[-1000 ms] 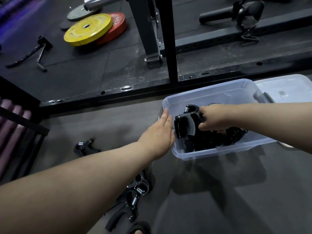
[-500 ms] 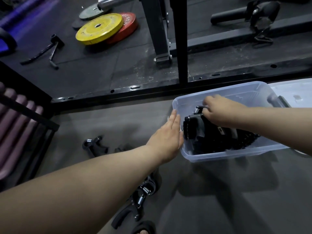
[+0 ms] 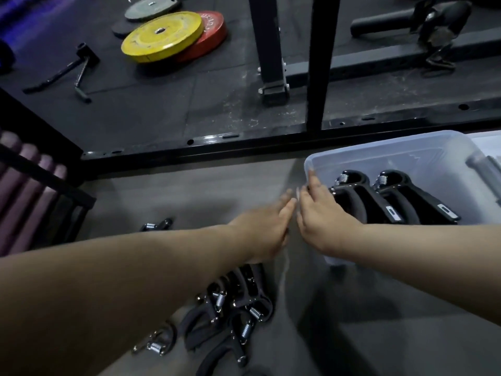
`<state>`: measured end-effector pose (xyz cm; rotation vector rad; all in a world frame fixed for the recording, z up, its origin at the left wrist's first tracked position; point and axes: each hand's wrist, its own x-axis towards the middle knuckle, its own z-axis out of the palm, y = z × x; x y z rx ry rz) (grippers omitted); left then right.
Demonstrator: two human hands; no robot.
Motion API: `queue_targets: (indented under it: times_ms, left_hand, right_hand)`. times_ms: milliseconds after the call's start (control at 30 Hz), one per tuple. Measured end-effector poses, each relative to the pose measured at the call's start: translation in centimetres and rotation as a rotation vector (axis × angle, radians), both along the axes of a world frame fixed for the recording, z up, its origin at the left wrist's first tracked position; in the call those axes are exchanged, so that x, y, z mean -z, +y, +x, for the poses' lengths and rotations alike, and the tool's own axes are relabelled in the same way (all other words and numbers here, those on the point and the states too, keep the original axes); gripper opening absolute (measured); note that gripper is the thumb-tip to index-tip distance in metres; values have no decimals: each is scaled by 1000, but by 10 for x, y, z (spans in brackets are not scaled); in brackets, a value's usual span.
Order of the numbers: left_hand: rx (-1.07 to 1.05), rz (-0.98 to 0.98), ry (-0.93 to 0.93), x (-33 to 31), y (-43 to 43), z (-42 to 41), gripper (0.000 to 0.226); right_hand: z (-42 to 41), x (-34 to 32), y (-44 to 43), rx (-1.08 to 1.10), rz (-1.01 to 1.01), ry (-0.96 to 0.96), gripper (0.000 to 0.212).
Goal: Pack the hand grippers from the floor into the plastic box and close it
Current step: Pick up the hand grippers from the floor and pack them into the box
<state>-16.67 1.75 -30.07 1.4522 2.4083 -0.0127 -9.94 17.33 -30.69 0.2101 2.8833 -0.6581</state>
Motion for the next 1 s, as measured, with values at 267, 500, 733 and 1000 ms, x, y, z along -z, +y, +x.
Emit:
queue_targets:
  times_ms: [267,500,733,1000]
  left_hand:
    - [-499,-10,-62,58,-97,-33,54]
    - [-892,-19,7,83,-197,-69,53]
    - [-1024,-157,-121,113,-229,-94,62]
    - [-1296,-109,-171,111,-213,-94,69]
  right_hand:
    - [3,11,-28,158,211,71,76]
    - [4,8,-30,161,232,72,70]
    - [4,7,-32,168,233,95,66]
    - [5,10,-33,177,273,107,64]
